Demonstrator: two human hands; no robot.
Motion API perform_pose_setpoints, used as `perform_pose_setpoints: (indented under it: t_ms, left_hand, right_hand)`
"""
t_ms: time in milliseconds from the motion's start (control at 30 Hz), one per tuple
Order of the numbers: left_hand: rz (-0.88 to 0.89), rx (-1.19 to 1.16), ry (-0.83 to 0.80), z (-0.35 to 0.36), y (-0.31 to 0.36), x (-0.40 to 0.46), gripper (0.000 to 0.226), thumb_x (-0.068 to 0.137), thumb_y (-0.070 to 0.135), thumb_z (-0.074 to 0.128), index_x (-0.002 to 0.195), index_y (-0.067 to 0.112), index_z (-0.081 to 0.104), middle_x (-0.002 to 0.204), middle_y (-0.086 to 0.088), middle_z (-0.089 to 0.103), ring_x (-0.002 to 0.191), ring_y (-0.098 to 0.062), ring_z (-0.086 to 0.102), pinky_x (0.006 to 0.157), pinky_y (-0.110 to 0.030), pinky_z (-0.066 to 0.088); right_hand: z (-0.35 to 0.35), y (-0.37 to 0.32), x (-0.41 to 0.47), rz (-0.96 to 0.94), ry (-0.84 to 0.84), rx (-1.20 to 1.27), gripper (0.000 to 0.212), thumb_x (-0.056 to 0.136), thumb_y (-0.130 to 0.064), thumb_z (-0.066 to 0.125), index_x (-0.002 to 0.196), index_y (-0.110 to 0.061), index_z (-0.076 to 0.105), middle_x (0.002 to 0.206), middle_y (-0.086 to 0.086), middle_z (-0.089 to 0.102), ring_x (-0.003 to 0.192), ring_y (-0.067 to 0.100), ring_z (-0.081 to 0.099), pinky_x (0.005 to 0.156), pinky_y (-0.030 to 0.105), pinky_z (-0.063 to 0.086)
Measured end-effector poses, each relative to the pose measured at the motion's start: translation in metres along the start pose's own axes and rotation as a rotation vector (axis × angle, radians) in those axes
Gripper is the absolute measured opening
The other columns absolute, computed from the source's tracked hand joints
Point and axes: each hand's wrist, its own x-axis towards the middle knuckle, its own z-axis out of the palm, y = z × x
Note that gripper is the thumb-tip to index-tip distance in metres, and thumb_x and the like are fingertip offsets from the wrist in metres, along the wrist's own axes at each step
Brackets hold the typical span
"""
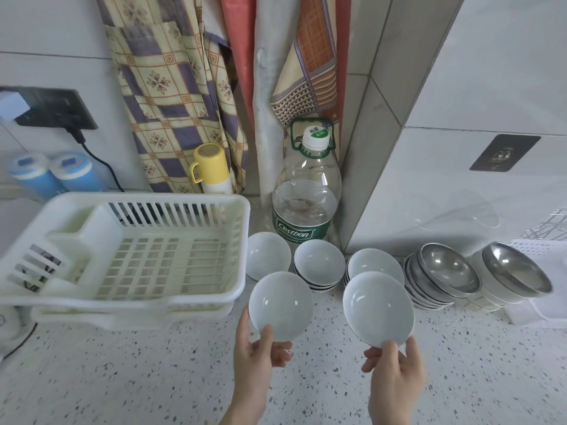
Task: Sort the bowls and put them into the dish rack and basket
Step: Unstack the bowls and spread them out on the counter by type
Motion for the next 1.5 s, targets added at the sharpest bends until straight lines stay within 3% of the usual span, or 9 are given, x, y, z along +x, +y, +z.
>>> perform_pose_setpoints:
  t_ms: [133, 467, 767, 933, 1500]
  left_hand:
    - [-0.030, 0.017, 0.086, -0.017, -0.011, -0.002, 0.050, 0.100, 0.013, 0.056, 0.134, 0.046, 0.042, 0.070, -0.025, 0.072, 0.050, -0.022, 0.065, 0.045, -0.027, 0.052]
    - [-0.069, 0.115, 0.146, -0.034, -0.025, 0.006, 0.048, 0.101, 0.011, 0.053, 0.132, 0.047, 0.043, 0.071, -0.024, 0.073, 0.050, -0.022, 0.063, 0.051, -0.033, 0.052]
    - [-0.097, 0.134, 0.154, -0.029, -0.028, 0.013, 0.045, 0.101, 0.014, 0.054, 0.126, 0.050, 0.043, 0.069, -0.023, 0.073, 0.047, -0.020, 0.060, 0.049, -0.032, 0.049]
    - [-0.118, 0.146, 0.147, -0.031, -0.029, 0.017, 0.047, 0.101, 0.017, 0.054, 0.140, 0.040, 0.040, 0.072, -0.024, 0.073, 0.048, -0.020, 0.060, 0.048, -0.032, 0.048]
    - [-0.142, 0.116, 0.139, -0.029, -0.031, 0.020, 0.043, 0.102, 0.019, 0.053, 0.138, 0.040, 0.042, 0.072, -0.022, 0.073, 0.048, -0.021, 0.060, 0.047, -0.031, 0.052]
  right_hand:
    - [-0.002, 0.016, -0.007, 0.072, -0.065, -0.072, 0.039, 0.087, 0.001, 0.046, 0.122, -0.011, 0.059, 0.047, 0.008, 0.061, 0.033, 0.011, 0.049, 0.052, 0.029, 0.041]
    - [0.011, 0.037, -0.006, 0.144, -0.310, -0.209, 0.047, 0.090, 0.003, 0.042, 0.132, -0.015, 0.054, 0.047, 0.011, 0.060, 0.036, 0.015, 0.053, 0.048, 0.028, 0.043]
    - [0.023, 0.048, 0.002, 0.153, -0.407, -0.261, 0.048, 0.090, 0.004, 0.042, 0.134, -0.012, 0.052, 0.047, 0.009, 0.059, 0.039, 0.018, 0.055, 0.053, 0.032, 0.047]
    - [0.023, 0.055, 0.006, 0.152, -0.414, -0.265, 0.049, 0.091, 0.002, 0.042, 0.134, -0.020, 0.052, 0.049, 0.011, 0.061, 0.040, 0.017, 0.056, 0.054, 0.034, 0.049]
    - [0.022, 0.054, 0.007, 0.159, -0.464, -0.254, 0.049, 0.092, 0.002, 0.044, 0.135, -0.020, 0.050, 0.055, 0.011, 0.066, 0.042, 0.019, 0.060, 0.055, 0.030, 0.047]
